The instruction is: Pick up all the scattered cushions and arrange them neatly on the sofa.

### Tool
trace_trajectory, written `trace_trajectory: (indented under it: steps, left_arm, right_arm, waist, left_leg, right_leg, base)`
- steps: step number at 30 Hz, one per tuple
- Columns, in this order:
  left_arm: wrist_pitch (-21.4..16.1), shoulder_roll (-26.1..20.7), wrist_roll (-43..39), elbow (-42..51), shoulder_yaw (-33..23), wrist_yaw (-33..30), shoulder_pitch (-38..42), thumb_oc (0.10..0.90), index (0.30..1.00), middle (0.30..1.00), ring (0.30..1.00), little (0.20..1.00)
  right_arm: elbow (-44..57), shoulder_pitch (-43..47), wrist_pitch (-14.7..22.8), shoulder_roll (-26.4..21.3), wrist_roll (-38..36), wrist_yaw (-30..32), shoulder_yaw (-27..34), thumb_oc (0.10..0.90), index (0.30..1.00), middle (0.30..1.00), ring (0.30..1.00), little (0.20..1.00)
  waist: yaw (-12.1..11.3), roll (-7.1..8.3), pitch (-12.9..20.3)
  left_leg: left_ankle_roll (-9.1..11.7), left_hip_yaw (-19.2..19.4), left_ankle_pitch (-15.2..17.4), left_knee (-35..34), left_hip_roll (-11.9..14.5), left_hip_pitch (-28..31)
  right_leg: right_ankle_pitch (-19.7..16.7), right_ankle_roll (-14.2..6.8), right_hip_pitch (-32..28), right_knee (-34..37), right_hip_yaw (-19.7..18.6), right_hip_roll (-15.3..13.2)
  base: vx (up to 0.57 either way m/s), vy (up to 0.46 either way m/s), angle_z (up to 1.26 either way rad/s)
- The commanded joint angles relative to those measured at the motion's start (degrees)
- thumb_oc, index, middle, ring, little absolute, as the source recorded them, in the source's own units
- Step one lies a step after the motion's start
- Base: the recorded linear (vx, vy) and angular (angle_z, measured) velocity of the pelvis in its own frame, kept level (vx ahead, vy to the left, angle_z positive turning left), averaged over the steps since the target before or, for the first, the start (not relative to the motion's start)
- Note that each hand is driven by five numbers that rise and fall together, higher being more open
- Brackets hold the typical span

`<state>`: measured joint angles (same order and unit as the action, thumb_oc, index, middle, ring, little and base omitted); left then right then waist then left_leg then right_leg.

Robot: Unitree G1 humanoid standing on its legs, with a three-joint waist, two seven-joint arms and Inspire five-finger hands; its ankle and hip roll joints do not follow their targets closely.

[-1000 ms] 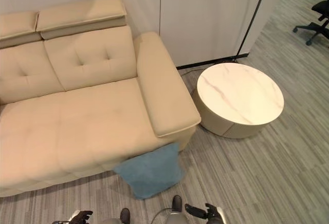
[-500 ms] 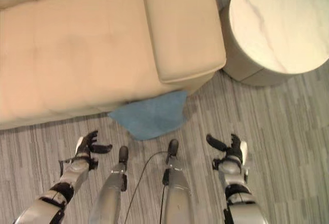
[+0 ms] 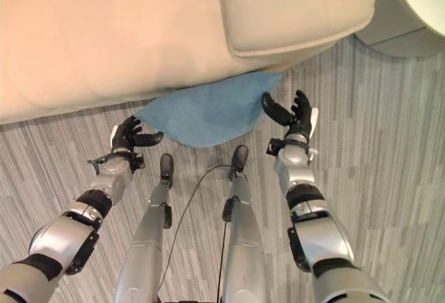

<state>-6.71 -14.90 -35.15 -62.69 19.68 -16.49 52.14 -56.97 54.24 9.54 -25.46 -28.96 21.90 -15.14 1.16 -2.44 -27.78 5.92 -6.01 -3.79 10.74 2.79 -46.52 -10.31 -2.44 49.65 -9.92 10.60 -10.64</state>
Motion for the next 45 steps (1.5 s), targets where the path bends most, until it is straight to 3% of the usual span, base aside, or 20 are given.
trace_trajectory:
  steps: [1, 6, 8, 13, 14, 15, 16, 17, 18, 25, 30, 32, 33, 38, 41, 42, 45]
  left_arm:
    - [-2.8, 1.3, -6.8, -1.2, -1.2, 2.4, 3.6, 0.800, 0.900, 0.900, 0.900, 0.900]
    - [-2.6, 2.6, -13.0, -0.5, -0.3, 5.0, 7.0, 0.800, 0.900, 0.900, 0.900, 0.900]
    - [-0.6, 2.9, -16.6, -2.2, 0.8, 7.4, 11.2, 0.800, 0.900, 0.900, 0.900, 0.900]
    - [0.6, 3.8, -18.9, -4.4, 1.3, 8.2, 14.8, 0.800, 0.900, 0.900, 0.900, 0.900]
    - [0.5, 3.8, -18.8, -4.3, 2.0, 8.4, 15.3, 0.584, 0.575, 0.575, 0.575, 0.575]
    - [1.5, 3.5, -17.0, -6.4, 3.6, 8.8, 17.8, 0.491, 0.436, 0.436, 0.436, 0.436]
    - [1.6, 3.4, -17.0, -6.6, 3.6, 8.9, 18.0, 0.445, 0.368, 0.368, 0.368, 0.368]
    - [2.1, 3.1, -16.8, -9.1, 3.5, 8.5, 20.2, 0.400, 0.300, 0.300, 0.300, 0.300]
    - [2.3, 2.8, -18.0, -9.7, 3.4, 8.2, 21.1, 0.400, 0.300, 0.300, 0.300, 0.300]
    - [1.3, 2.1, -18.7, -8.4, 2.6, 6.5, 22.9, 0.400, 0.300, 0.300, 0.300, 0.300]
    - [-2.9, 4.2, -20.6, 2.4, 0.2, 1.6, 17.7, 0.400, 0.300, 0.300, 0.300, 0.300]
    - [-5.6, 5.0, -20.4, 12.4, 0.6, 0.4, 12.9, 0.400, 0.300, 0.300, 0.300, 0.300]
    - [-8.1, 6.6, -19.9, 21.3, 0.3, -0.5, 7.3, 0.400, 0.300, 0.300, 0.300, 0.300]
    - [-9.8, 9.2, -19.6, 32.4, -1.8, -1.3, -1.9, 0.400, 0.300, 0.300, 0.300, 0.300]
    - [-10.3, 9.4, -18.0, 42.2, -1.9, 1.8, -12.5, 0.400, 0.300, 0.300, 0.300, 0.300]
    - [-9.9, 9.3, -17.6, 44.2, -1.5, 2.9, -15.9, 0.400, 0.300, 0.300, 0.300, 0.300]
    - [-9.2, 8.4, -17.8, 49.1, -1.7, 5.4, -25.2, 0.400, 0.300, 0.300, 0.300, 0.300]
  right_arm:
    - [0.9, 5.4, 1.3, -1.5, 3.0, -1.0, -6.0, 0.800, 0.900, 0.900, 0.900, 0.900]
    - [-1.1, 11.0, -0.8, -0.6, 5.3, -2.7, -11.9, 0.800, 0.900, 0.900, 0.900, 0.900]
    - [-4.5, 16.7, -3.8, 1.7, 8.6, -4.1, -17.2, 0.800, 0.900, 0.900, 0.900, 0.900]
    - [-8.4, 21.1, -6.5, 4.5, 11.5, -4.6, -20.9, 0.800, 0.900, 0.900, 0.900, 0.900]
    - [-9.3, 21.8, -7.1, 5.4, 11.8, -4.6, -22.0, 0.800, 0.900, 0.900, 0.900, 0.900]
    - [-14.0, 23.9, -9.4, 8.2, 14.2, -4.1, -23.6, 0.800, 0.900, 0.900, 0.900, 0.900]
    - [-14.2, 24.2, -9.3, 8.3, 14.2, -4.1, -23.6, 0.800, 0.900, 0.900, 0.900, 0.900]
    - [-16.6, 25.4, -10.3, 12.0, 13.1, -4.6, -24.0, 0.540, 0.509, 0.509, 0.509, 0.509]
    - [-17.9, 26.4, -10.8, 13.2, 14.0, -4.6, -25.4, 0.400, 0.300, 0.300, 0.300, 0.300]
    - [-17.7, 26.5, -10.4, 17.3, 13.2, -1.5, -24.3, 0.400, 0.300, 0.300, 0.300, 0.300]
    - [-6.2, 18.9, -5.8, 17.7, 8.4, 5.1, -15.9, 0.400, 0.300, 0.300, 0.300, 0.300]
    - [1.6, 13.8, -4.1, 16.2, 8.9, 7.3, -12.9, 0.400, 0.300, 0.300, 0.300, 0.300]
    - [9.5, 7.8, -2.6, 14.5, 11.7, 8.7, -10.1, 0.400, 0.300, 0.300, 0.300, 0.300]
    - [22.0, -5.2, -1.3, 12.6, 15.1, 7.5, -5.6, 0.400, 0.300, 0.300, 0.300, 0.300]
    - [33.7, -19.6, -0.3, 10.2, 19.0, 3.4, -3.8, 0.400, 0.300, 0.300, 0.300, 0.300]
    - [35.5, -23.5, 0.2, 10.0, 19.5, 2.0, -3.0, 0.400, 0.300, 0.300, 0.300, 0.300]
    - [39.7, -33.0, 0.3, 9.8, 19.8, -1.6, -1.7, 0.400, 0.300, 0.300, 0.300, 0.300]
  waist:
    - [0.0, -1.62, 1.4]
    - [0.0, -1.53, 1.1]
    - [-0.1, -1.11, 1.3]
    - [0.2, -0.57, 1.4]
    - [0.3, -0.35, 1.4]
    - [1.0, 0.26, 1.8]
    - [1.0, 0.31, 1.8]
    - [1.6, 0.91, 2.0]
    - [1.8, 1.18, 2.2]
    - [2.7, 1.59, 2.6]
    - [2.7, 1.13, 3.4]
    - [2.4, 0.87, 3.8]
    - [2.2, 0.79, 4.1]
    - [2.0, 2.15, 4.1]
    - [2.2, 3.91, 5.5]
    - [2.1, 4.35, 6.1]
    - [1.3, 4.78, 8.2]
  left_leg:
    - [0.0, 1.7, -2.0, -4.9, 0.7, -3.1]
    - [0.1, 1.3, -2.2, -4.4, 0.5, -5.7]
    - [0.2, 1.2, -2.6, -4.5, 0.6, -8.4]
    - [0.2, 1.2, -2.2, -3.3, 0.5, -11.2]
    - [0.2, 1.1, -1.9, -2.6, 0.5, -11.9]
    - [-0.1, 0.9, -0.9, -0.3, 0.4, -13.8]
    - [-0.1, 0.9, -0.8, -0.1, 0.4, -14.1]
    - [-0.6, 1.1, 0.6, 3.0, 0.4, -16.0]
    - [-1.0, 1.1, 1.3, 5.1, 0.2, -17.5]
    - [-1.8, 0.9, 3.4, 10.3, -0.1, -22.0]
    - [-2.5, 0.7, 4.2, 11.4, -0.4, -21.5]
    - [-2.6, 0.6, 4.5, 11.3, -0.6, -20.6]
    - [-2.6, 0.7, 4.9, 11.1, -0.8, -18.7]
    - [-2.2, 0.6, 5.5, 9.6, -0.5, -10.7]
    - [-1.4, 0.6, 5.6, 5.3, -0.1, -0.6]
    - [-1.4, 0.8, 3.7, 3.8, -0.5, 2.0]
    - [-1.7, 1.0, 5.0, 3.2, -0.9, 10.4]
  right_leg:
    - [11.7, -7.9, 3.7, -9.5, -4.5, -1.4]
    - [11.9, -7.9, 6.5, -10.4, -4.6, -1.3]
    - [12.0, -7.9, 9.0, -10.6, -4.5, -1.1]
    - [12.0, -7.9, 11.8, -11.3, -4.7, -0.9]
    - [11.9, -7.8, 12.3, -11.5, -4.9, -0.8]
    - [11.9, -7.5, 13.9, -12.2, -5.1, -0.4]
    - [12.0, -7.5, 14.1, -12.3, -5.2, -0.4]
    - [12.0, -7.1, 15.7, -13.5, -6.0, 0.0]
    - [12.1, -6.9, 16.6, -14.2, -6.2, 0.0]
    - [13.3, -6.4, 20.2, -17.5, -7.0, 0.1]
    - [14.1, -6.1, 19.9, -19.3, -6.8, 0.6]
    - [14.4, -6.0, 19.0, -19.6, -6.5, 0.7]
    - [14.6, -6.0, 17.2, -19.5, -6.1, 0.6]
    - [13.7, -5.9, 8.9, -16.7, -4.2, 1.1]
    - [10.4, -6.7, -2.2, -7.6, -2.8, 0.6]
    - [8.2, -6.3, -5.4, -5.2, -2.3, 0.2]
    - [7.9, -6.7, -14.8, -3.7, -1.2, -1.1]
  base:
    - [0.00, -0.033, 0.03]
    - [0.00, -0.007, 0.01]
    - [0.03, -0.032, 0.00]
    - [0.00, -0.007, 0.00]
    - [0.00, 0.000, 0.00]
    - [0.00, 0.000, 0.00]
    - [-0.01, 0.008, -0.05]
    - [0.00, 0.021, -0.03]
    - [0.00, 0.016, -0.05]
    - [0.01, -0.008, -0.03]
    - [0.00, 0.007, 0.00]
    - [0.02, 0.005, 0.00]
    - [0.03, 0.021, 0.03]
    - [-0.02, 0.031, 0.09]
    - [-0.03, 0.075, -0.01]
    - [-0.01, 0.131, -0.01]
    - [0.10, 0.159, 0.00]
